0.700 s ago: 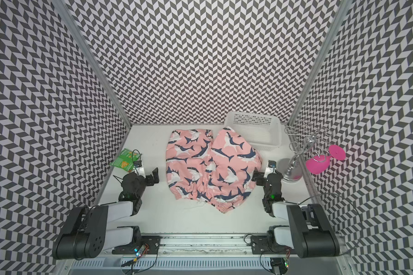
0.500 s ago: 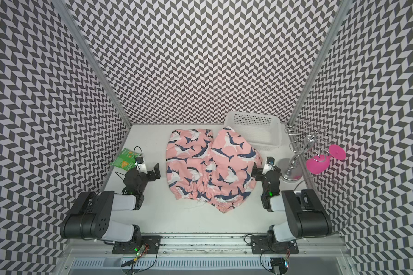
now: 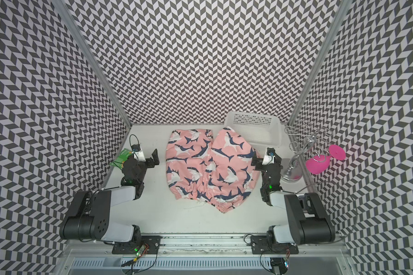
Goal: Roll up the shorts
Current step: Fold the shorts at the center of the board.
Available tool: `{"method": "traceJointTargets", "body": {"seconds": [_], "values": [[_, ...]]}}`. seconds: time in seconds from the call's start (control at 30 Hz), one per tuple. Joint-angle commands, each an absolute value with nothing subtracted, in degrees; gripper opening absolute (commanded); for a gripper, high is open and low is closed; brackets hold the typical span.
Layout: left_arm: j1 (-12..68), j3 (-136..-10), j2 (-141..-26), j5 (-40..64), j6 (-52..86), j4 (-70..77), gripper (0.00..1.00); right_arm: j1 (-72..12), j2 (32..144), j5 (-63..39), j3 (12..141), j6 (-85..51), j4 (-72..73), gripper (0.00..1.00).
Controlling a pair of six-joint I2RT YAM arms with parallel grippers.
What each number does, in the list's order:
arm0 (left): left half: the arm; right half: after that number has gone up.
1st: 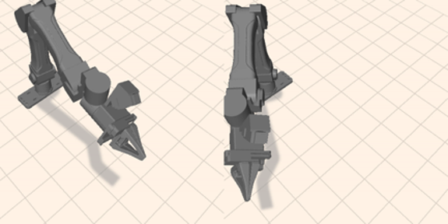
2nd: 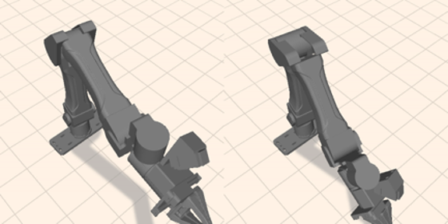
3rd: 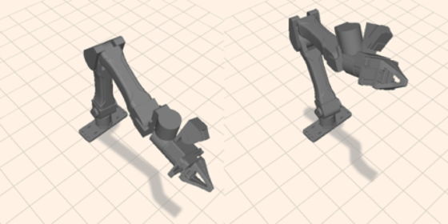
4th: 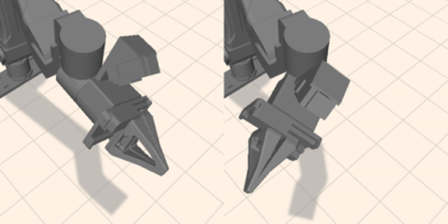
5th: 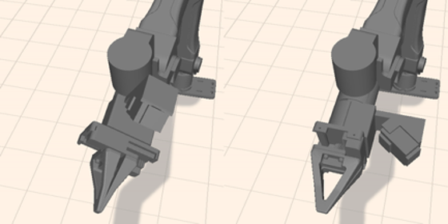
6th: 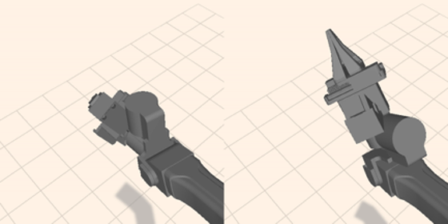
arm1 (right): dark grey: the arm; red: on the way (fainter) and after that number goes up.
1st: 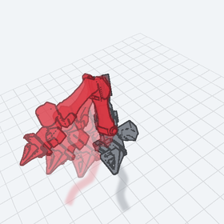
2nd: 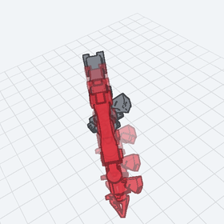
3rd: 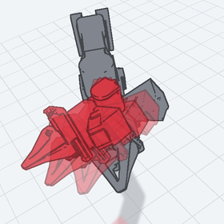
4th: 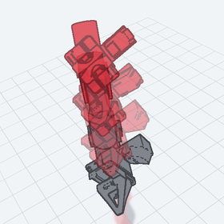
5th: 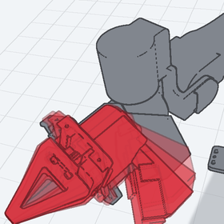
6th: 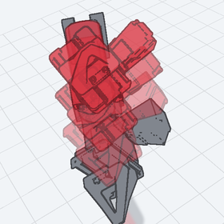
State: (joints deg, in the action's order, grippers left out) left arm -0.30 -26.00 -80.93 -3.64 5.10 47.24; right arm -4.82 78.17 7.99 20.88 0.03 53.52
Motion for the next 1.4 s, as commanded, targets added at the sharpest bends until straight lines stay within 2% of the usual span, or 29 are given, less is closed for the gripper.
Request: {"method": "traceJointTargets", "body": {"seconds": [0.0, 0.1, 0.13, 0.2, 0.23, 0.27, 0.3, 0.33, 0.4, 0.47, 0.57, 0.73, 0.87, 1.0, 1.1, 1.37], "values": [[-2.1, -33.3, -75.2, -2.3, 19.6, 35.9, 1.0, -5.6, 70.8, 2.7, 25.6, -3.5, 41.6, 1.0], [-5.2, -39.5, -73.2, 0.7, 40.2, 22.5, 1.0, -5.5, 64.3, -1.1, 27.0, -9.3, 37.8, 0.99], [-6.7, -39.1, -72.9, 5.7, 43.7, 23.6, 1.0, -5.5, 61.9, -2.2, 27.6, -12.4, 36.2, 1.0], [-7.5, -38.2, -72.2, 13.7, 47.2, 26.0, 0.84, -5.4, 57.7, -1.4, 29.0, -24.1, 28.6, 1.0], [-7.0, -38.7, -72.1, 16.0, 47.4, 24.6, 0.79, -5.3, 55.7, -0.3, 30.0, -30.4, 24.2, 1.0], [-5.4, -40.0, -71.7, 17.9, 47.3, 20.7, 0.78, -5.0, 54.1, -1.6, 30.1, -34.3, 20.9, 1.0], [-2.6, -41.3, -71.2, 18.4, 46.1, 16.2, 0.78, -4.4, 53.2, -7.8, 29.8, -34.4, 21.3, 0.95], [0.8, -42.2, -70.4, 18.0, 44.1, 12.7, 0.78, -4.3, 52.8, -12.1, 30.0, -33.8, 21.1, 0.83], [11.4, -41.9, -67.3, 13.6, 39.3, 6.3, 0.81, -4.4, 53.5, -18.4, 32.4, -32.2, 15.1, 0.76], [22.1, -38.7, -64.0, 8.3, 37.3, 4.5, 0.85, -4.5, 54.8, -20.0, 35.8, -29.6, 5.9, 0.77], [37.0, -33.1, -60.8, 0.1, 34.8, 5.2, 0.83, -4.6, 55.6, -18.1, 37.9, -26.8, -4.0, 0.78], [56.0, -31.1, -62.7, -10.4, 31.7, 5.2, 0.84, -4.5, 54.0, -14.3, 32.1, -28.7, -1.4, 0.79], [69.1, -32.0, -70.6, -19.2, 26.4, 7.5, 0.83, -4.5, 54.5, -12.8, 30.5, -30.0, -0.5, 0.79], [78.0, -35.8, -80.7, -24.3, 19.0, 8.8, 0.85, -4.5, 55.6, -12.2, 30.8, -30.6, -0.7, 0.79], [81.8, -39.5, -88.1, -28.5, 16.4, 8.5, 0.88, -4.4, 56.5, -11.5, 31.0, -30.6, -1.0, 0.79], [85.7, -46.8, -103.0, -34.3, 11.7, 13.4, 0.88, -4.3, 57.8, -9.2, 30.1, -31.5, -0.3, 0.79]]}}
